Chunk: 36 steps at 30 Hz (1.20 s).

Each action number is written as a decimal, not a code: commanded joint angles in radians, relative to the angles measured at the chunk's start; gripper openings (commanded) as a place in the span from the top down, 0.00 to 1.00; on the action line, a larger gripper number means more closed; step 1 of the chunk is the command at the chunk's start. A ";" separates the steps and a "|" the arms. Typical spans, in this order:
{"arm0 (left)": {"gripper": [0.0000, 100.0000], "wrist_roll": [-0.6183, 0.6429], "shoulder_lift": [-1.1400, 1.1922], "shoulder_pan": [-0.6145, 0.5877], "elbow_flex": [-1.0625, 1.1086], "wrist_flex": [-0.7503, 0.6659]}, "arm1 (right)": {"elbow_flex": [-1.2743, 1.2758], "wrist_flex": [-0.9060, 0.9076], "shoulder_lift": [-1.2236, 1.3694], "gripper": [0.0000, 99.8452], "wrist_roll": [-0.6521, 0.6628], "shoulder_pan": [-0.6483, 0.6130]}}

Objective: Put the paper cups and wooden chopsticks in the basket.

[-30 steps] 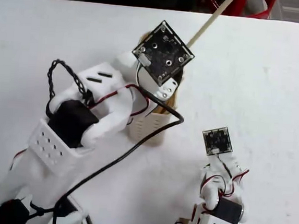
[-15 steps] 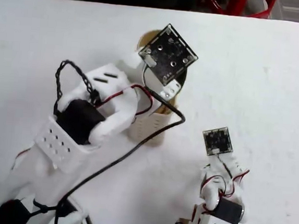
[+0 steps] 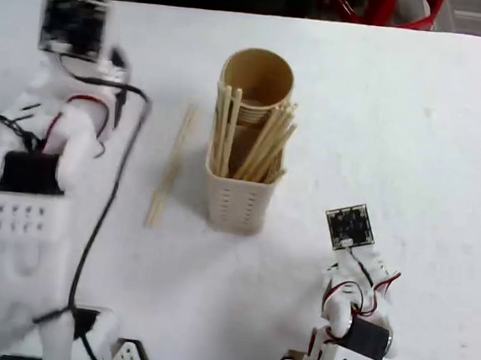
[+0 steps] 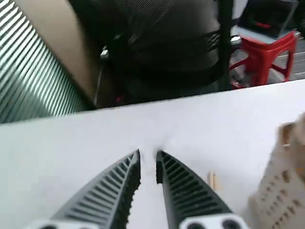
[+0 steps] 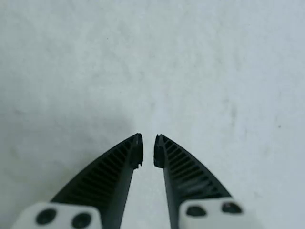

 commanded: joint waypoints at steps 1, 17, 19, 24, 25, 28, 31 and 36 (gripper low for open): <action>0.92 -0.025 0.117 -0.016 0.264 -0.292 | 0.009 0.004 -0.005 0.94 0.005 0.004; 0.87 -0.094 0.823 0.090 -0.196 0.101 | 0.009 0.004 -0.005 0.94 0.005 0.004; 0.87 -0.077 0.826 0.102 -0.207 0.127 | 0.009 0.004 -0.005 0.94 0.005 0.004; 0.87 -0.066 0.825 0.151 -0.284 0.272 | 0.009 0.004 -0.005 0.94 0.005 0.004; 0.87 -0.044 0.826 0.151 -0.304 0.301 | 0.009 0.004 -0.005 0.94 0.005 0.004; 0.87 0.020 0.828 0.145 -0.339 0.356 | 0.009 0.004 -0.005 0.94 0.005 0.004; 0.87 0.023 0.835 0.151 -0.336 0.362 | 0.009 0.004 -0.005 0.94 0.005 0.004; 0.87 0.021 0.835 0.148 -0.290 0.339 | 0.009 0.004 -0.005 0.94 0.005 0.004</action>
